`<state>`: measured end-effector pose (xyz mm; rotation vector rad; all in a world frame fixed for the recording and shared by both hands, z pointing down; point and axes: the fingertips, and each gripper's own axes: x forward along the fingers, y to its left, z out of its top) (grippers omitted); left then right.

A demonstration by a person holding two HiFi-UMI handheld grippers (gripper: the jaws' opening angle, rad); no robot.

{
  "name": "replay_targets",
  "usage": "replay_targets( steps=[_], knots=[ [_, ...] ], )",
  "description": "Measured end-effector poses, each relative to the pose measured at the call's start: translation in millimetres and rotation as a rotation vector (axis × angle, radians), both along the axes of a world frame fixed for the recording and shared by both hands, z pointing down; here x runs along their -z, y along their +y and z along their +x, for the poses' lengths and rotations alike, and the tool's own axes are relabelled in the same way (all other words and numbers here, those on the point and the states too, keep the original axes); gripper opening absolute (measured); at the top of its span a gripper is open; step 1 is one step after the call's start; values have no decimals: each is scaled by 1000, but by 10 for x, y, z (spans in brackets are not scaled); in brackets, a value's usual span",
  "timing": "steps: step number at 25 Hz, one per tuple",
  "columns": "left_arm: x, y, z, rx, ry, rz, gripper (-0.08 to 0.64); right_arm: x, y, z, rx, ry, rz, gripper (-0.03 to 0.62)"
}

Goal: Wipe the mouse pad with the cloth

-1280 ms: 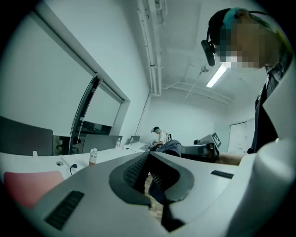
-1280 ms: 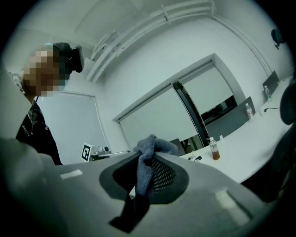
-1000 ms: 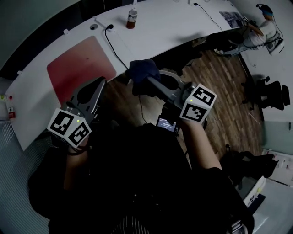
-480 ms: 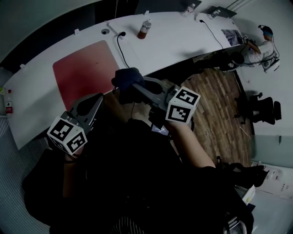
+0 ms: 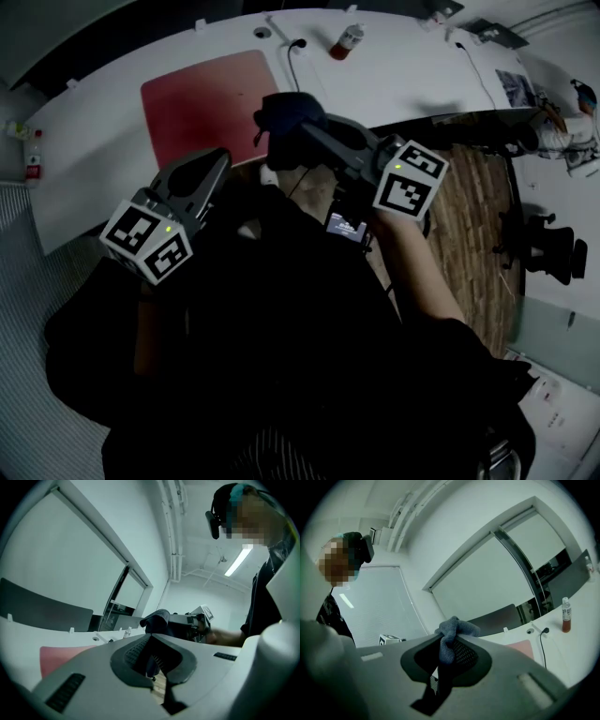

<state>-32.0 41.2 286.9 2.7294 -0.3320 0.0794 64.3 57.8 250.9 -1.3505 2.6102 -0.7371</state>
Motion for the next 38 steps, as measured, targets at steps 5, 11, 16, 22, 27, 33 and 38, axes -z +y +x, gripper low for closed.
replay_targets(
  steps=[5,11,16,22,27,33,38],
  knots=[
    [-213,-450,-227,63,-6,-47,8,-178,-584,-199,71,-24,-26,38],
    [-315,-723,-345,112,-49,-75,8,-93,-944,-277,146,-22,5,38],
    [-552,-1012,-278,127,-72,-108,8,-262,-1267,-133,155,-63,-24,38],
    [-658,-1407,36,138,-74,-148,8,-373,-1707,269,148,-95,-28,38],
    [-334,-1412,105,173,-80,-125,8,-157,-1695,349,178,-119,-27,38],
    [482,-256,-812,267,-123,-108,8,591,-713,-553,286,-145,-25,38],
    [333,-654,-746,330,-150,-156,8,441,-1061,-324,323,-155,-50,38]
  ],
)
